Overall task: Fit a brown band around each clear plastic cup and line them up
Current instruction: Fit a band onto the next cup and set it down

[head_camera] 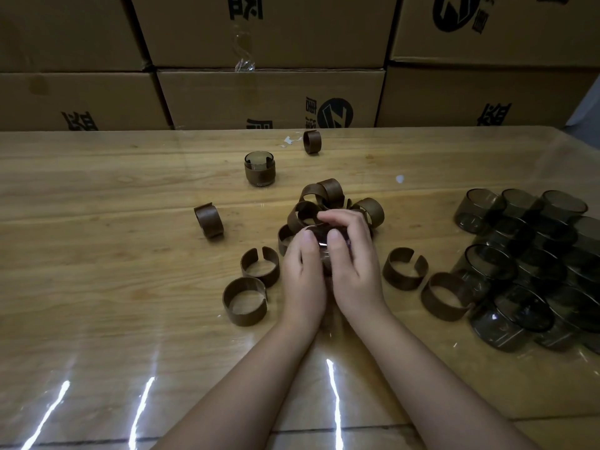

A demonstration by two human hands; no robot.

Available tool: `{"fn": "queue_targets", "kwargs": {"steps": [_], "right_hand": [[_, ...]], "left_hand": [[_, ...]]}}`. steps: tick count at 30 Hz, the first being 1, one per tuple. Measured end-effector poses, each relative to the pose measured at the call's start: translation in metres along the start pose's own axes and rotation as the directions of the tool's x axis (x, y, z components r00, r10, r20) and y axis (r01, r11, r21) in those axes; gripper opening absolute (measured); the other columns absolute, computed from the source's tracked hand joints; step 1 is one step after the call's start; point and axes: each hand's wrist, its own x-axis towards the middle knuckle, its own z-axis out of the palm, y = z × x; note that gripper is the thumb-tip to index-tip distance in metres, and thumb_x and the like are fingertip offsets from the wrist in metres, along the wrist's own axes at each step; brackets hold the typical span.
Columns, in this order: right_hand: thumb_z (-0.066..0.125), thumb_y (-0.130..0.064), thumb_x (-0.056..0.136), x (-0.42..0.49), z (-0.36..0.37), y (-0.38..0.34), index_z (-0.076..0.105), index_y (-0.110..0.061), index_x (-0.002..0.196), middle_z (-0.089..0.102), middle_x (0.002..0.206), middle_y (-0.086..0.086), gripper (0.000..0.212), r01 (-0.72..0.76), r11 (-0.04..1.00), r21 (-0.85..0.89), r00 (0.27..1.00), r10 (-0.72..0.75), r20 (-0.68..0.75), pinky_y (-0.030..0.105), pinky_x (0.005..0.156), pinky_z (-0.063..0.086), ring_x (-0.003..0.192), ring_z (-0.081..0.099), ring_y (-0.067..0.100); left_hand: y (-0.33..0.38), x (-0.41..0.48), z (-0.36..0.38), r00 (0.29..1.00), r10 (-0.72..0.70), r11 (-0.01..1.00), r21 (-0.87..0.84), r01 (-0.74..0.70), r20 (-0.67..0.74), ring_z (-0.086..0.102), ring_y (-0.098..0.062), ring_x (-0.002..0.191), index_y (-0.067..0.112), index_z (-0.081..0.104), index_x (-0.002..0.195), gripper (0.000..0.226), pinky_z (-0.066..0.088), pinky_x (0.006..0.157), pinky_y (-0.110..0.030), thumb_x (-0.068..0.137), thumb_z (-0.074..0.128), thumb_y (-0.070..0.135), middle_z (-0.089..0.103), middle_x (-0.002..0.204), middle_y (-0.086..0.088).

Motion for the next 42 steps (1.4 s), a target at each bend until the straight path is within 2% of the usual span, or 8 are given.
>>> {"fn": "queue_targets", "kwargs": {"steps": [5,8,12,20,27,32,38,42], "right_hand": [[0.042,-0.033,0.095,0.006,-0.005,-0.002,0.060,-0.028,0.113,0.068,0.111,-0.005,0.026,-0.510,0.706,0.491,0.857,0.463,0.225,0.026,0.077,0.054,0.103,0.065,0.009],[0.036,-0.035,0.102,0.008,-0.009,0.002,0.054,-0.032,0.122,0.065,0.115,-0.001,0.027,-0.577,0.725,0.376,0.816,0.492,0.303,0.026,0.074,0.055,0.104,0.063,0.011],[0.046,-0.045,0.092,-0.002,0.000,0.005,0.039,-0.022,0.136,0.046,0.129,-0.003,0.049,-0.206,0.971,-0.124,0.962,0.224,0.155,0.011,0.088,0.045,0.111,0.049,0.001],[0.057,-0.039,0.084,-0.003,-0.007,0.020,0.039,-0.012,0.135,0.044,0.129,0.010,0.060,0.291,0.894,-0.340,0.947,-0.220,0.233,0.015,0.101,0.035,0.122,0.043,0.016],[0.054,-0.032,0.086,-0.007,0.006,0.003,0.051,-0.016,0.113,0.056,0.111,0.002,0.032,-0.173,0.983,0.060,0.985,0.173,-0.008,0.007,0.074,0.044,0.094,0.055,-0.004],[0.051,-0.036,0.084,-0.003,0.008,-0.011,0.062,-0.039,0.093,0.068,0.097,-0.013,0.015,-0.496,0.687,0.531,0.834,0.548,0.071,0.024,0.073,0.056,0.093,0.067,0.007],[0.056,-0.037,0.090,0.007,-0.012,-0.015,0.074,-0.018,0.098,0.075,0.096,0.007,0.027,-0.677,0.282,0.680,0.625,0.707,0.330,0.030,0.067,0.058,0.087,0.073,0.019],[0.050,-0.041,0.094,0.016,-0.025,-0.014,0.078,-0.013,0.085,0.075,0.097,0.011,0.041,-0.762,0.374,0.528,0.613,0.680,0.403,0.032,0.078,0.057,0.091,0.072,0.021]], "left_hand": [[-0.007,0.003,-0.002,0.984,0.178,0.941,0.299,-0.160,-0.032,0.049,0.009,0.104,0.014,0.055,0.124,0.059,0.038,0.081,-0.007,0.087,0.029,0.053,0.051,0.110,0.011],[-0.009,0.005,-0.005,0.987,0.159,0.932,0.329,-0.150,-0.001,0.048,0.017,0.101,0.014,0.050,0.131,0.064,0.039,0.078,-0.002,0.086,0.030,0.054,0.050,0.116,0.009],[-0.004,0.010,-0.008,0.991,-0.101,0.993,-0.050,0.106,0.092,0.062,-0.011,0.104,0.017,0.061,0.119,0.054,0.050,0.084,-0.021,0.088,0.033,0.050,0.067,0.112,-0.006],[0.000,0.013,-0.017,0.869,-0.429,0.768,-0.408,0.495,0.246,0.065,-0.027,0.110,0.005,0.063,0.120,0.072,0.052,0.086,-0.033,0.081,0.048,0.065,0.067,0.115,-0.018],[0.004,0.005,-0.004,0.977,-0.202,0.975,-0.078,0.206,0.062,0.066,-0.020,0.083,0.010,0.066,0.096,0.041,0.052,0.073,-0.030,0.100,0.040,0.041,0.069,0.090,-0.015],[0.010,-0.002,-0.001,0.999,0.004,0.992,0.123,0.000,-0.035,0.062,-0.014,0.094,0.025,0.058,0.108,0.042,0.051,0.081,-0.031,0.080,0.044,0.053,0.066,0.100,0.000],[0.008,0.001,-0.012,0.904,0.407,0.748,0.521,-0.411,0.128,0.055,-0.009,0.090,0.021,0.041,0.125,0.058,0.046,0.066,-0.019,0.076,0.053,0.050,0.055,0.108,-0.002],[0.009,0.005,-0.015,0.794,0.550,0.564,0.586,-0.582,0.259,0.059,-0.021,0.090,0.016,0.038,0.123,0.054,0.044,0.064,-0.023,0.078,0.052,0.042,0.058,0.110,-0.016]]}}
